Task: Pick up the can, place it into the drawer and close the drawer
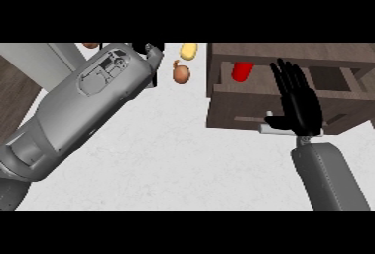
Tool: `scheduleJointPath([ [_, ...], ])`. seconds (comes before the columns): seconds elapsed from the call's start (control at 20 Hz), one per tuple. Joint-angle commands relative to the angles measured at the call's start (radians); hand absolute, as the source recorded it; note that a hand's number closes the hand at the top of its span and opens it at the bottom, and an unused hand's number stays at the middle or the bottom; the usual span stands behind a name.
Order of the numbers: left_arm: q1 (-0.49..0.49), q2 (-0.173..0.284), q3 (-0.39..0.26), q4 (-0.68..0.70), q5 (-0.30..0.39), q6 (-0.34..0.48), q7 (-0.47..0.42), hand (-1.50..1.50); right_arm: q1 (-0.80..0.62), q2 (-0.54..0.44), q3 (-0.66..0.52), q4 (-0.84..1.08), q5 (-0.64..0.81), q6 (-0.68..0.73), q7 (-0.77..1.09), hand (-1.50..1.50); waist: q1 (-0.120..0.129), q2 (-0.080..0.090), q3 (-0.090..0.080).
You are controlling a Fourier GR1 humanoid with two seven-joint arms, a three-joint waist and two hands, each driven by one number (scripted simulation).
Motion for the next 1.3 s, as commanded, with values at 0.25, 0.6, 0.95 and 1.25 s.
scheduleJointPath([
  [0.25,0.09,0.107,0.004,-0.122,-0.023,-0.03,0.068,-1.5,-0.167,0.025,-0.083,0.333,0.019,-0.175,-0.025,-1.5,0.006,0.029,0.026],
  [0.6,0.18,0.114,-0.002,-0.24,-0.059,0.027,0.095,-1.5,-0.355,0.015,-0.149,0.578,0.03,-0.281,-0.038,-1.5,0.009,0.033,0.026],
  [0.95,0.317,0.165,-0.019,-0.38,-0.085,0.009,0.087,-1.5,-0.539,-0.009,-0.194,0.752,0.051,-0.342,-0.014,-1.5,0.029,0.039,0.025],
  [1.25,0.357,0.192,0.01,-0.416,-0.091,-0.023,0.073,-1.5,-0.633,-0.026,-0.222,0.859,0.052,-0.359,-0.007,-1.5,0.04,0.049,0.026],
])
